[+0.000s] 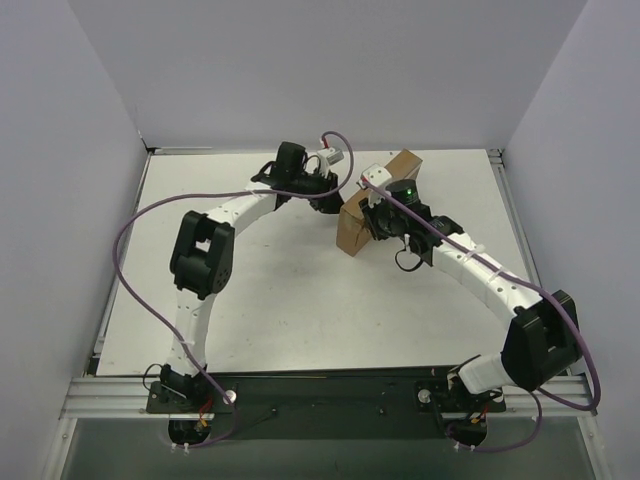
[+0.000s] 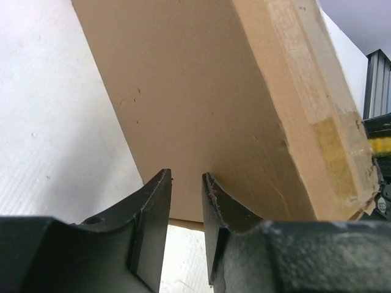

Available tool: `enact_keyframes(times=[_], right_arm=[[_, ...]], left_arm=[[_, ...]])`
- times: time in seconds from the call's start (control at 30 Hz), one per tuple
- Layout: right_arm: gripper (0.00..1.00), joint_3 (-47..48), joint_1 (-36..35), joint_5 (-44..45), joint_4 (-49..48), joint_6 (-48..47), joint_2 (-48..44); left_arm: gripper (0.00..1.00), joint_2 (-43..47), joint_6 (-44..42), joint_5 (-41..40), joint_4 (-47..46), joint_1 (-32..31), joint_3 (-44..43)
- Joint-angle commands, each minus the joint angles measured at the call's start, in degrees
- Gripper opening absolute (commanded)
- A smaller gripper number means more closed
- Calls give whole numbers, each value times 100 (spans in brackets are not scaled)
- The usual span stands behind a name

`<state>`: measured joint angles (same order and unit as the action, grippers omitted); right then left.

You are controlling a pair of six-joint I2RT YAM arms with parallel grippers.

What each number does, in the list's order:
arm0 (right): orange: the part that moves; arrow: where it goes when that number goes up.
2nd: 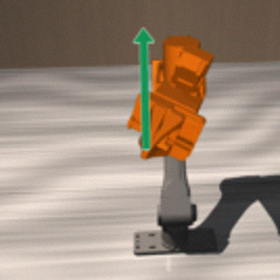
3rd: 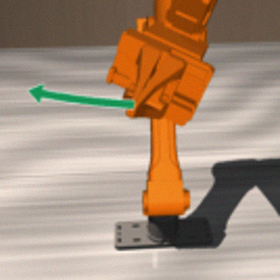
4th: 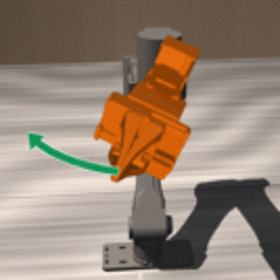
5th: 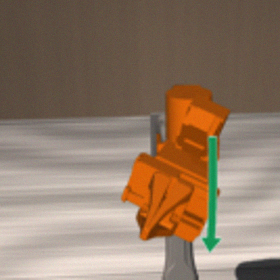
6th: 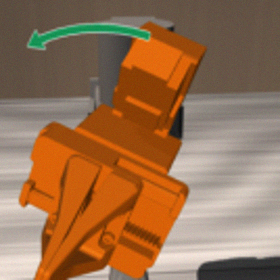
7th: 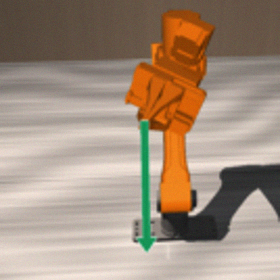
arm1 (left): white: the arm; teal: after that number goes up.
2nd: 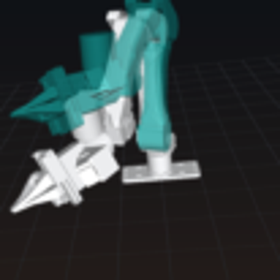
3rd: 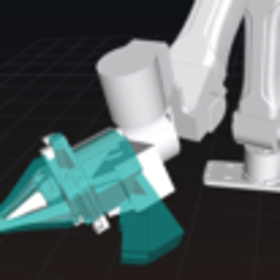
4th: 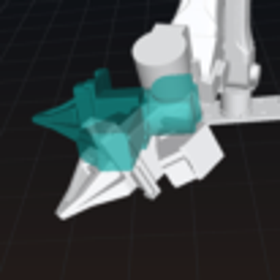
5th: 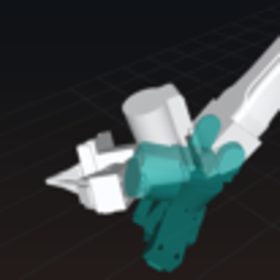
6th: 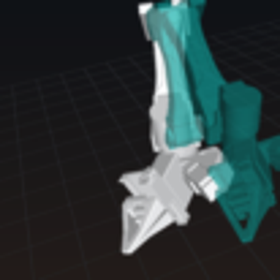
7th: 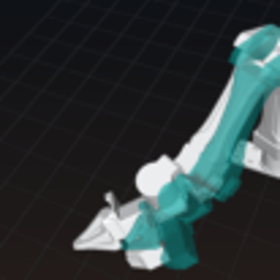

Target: Unpack the express box

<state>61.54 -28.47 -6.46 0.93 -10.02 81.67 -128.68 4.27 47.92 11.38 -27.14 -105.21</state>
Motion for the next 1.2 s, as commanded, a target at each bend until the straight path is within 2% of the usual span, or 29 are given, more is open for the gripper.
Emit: enact_keyframes(times=[0.0, 0.2, 0.37, 0.47, 0.6, 0.7, 0.73, 0.77, 0.8, 0.9, 0.97, 1.0, 1.17], right_arm=[[0, 113, -378, -417, -252, 167, -28], [0, 78, -704, -391, 240, 290, -317], [0, 165, -801, -198, 873, 194, -617], [0, 419, -774, -102, 1479, -51, -845], [0, 570, -704, -206, 2024, -184, -1328], [0, 753, -686, -434, 2324, -193, -1574], [0, 815, -678, -505, 2394, -193, -1619], [0, 877, -669, -584, 2394, -193, -1697], [0, 1034, -625, -898, 2394, -219, -1715], [0, 1290, -607, -1645, 2264, -412, -1672], [0, 1326, -616, -1832, 2123, -352, -1576], [0, 1308, -616, -1946, 1913, -282, -1540], [0, 1001, -634, -2088, 1288, -299, -1277]], left_arm=[[36, 966, 91, 622, 127, -90, 351], [34, 1792, 21, 534, 365, -90, 1195], [34, 2189, -234, 227, 945, -46, 1660], [34, 2426, -287, -10, 1016, 163, 1758], [34, 2497, -269, -134, 919, 498, 1339], [29, 2418, -94, 67, 595, 560, 1012], [21, 2401, -15, 234, 341, 543, 863], [1, 2348, 73, 479, 191, 534, 801], [0, 2269, 309, 1038, -176, 490, 774], [0, 2041, 836, 1735, -801, 359, 765], [0, 1883, 1214, 1913, -1040, 297, 835], [0, 1830, 1390, 1984, -1502, 236, 887], [0, 1496, 2497, 2344, -2692, 147, 1195]])
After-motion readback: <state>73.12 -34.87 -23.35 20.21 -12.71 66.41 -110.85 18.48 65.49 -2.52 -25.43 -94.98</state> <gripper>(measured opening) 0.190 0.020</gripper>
